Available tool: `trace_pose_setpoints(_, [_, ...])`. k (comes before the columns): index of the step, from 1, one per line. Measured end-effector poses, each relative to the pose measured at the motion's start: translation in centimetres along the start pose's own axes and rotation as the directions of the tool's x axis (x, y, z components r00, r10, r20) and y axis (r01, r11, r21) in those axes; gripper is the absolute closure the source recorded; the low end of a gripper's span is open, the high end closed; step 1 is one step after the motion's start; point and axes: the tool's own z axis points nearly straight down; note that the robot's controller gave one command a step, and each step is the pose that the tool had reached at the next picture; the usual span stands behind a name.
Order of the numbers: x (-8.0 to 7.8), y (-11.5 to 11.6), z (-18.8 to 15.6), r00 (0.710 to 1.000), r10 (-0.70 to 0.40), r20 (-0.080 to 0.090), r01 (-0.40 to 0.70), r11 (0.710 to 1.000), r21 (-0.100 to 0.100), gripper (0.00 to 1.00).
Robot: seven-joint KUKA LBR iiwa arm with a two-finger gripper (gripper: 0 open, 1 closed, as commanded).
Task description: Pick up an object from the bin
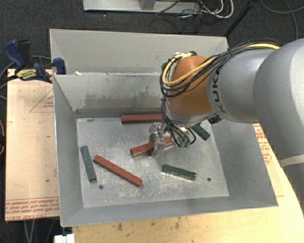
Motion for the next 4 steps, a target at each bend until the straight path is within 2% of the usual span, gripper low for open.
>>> trace_pose_setpoints(1, [-1.2,3.2,-0.2,0.902,-0.432,0.003,0.432,0.902,0.000,1.00])
trace_pose_setpoints(2, [-1.2,3.1,-0.2,0.903,-0.430,0.002,0.430,0.903,0.000,0.00])
trace_pose_setpoints(3, [-1.2,3.1,-0.3,0.903,-0.430,0.002,0.430,0.903,0.000,1.00])
trace_pose_setpoints(4, [0.9,5.0,-19.0,0.821,-0.571,0.009,0.571,0.821,0.004,1.00])
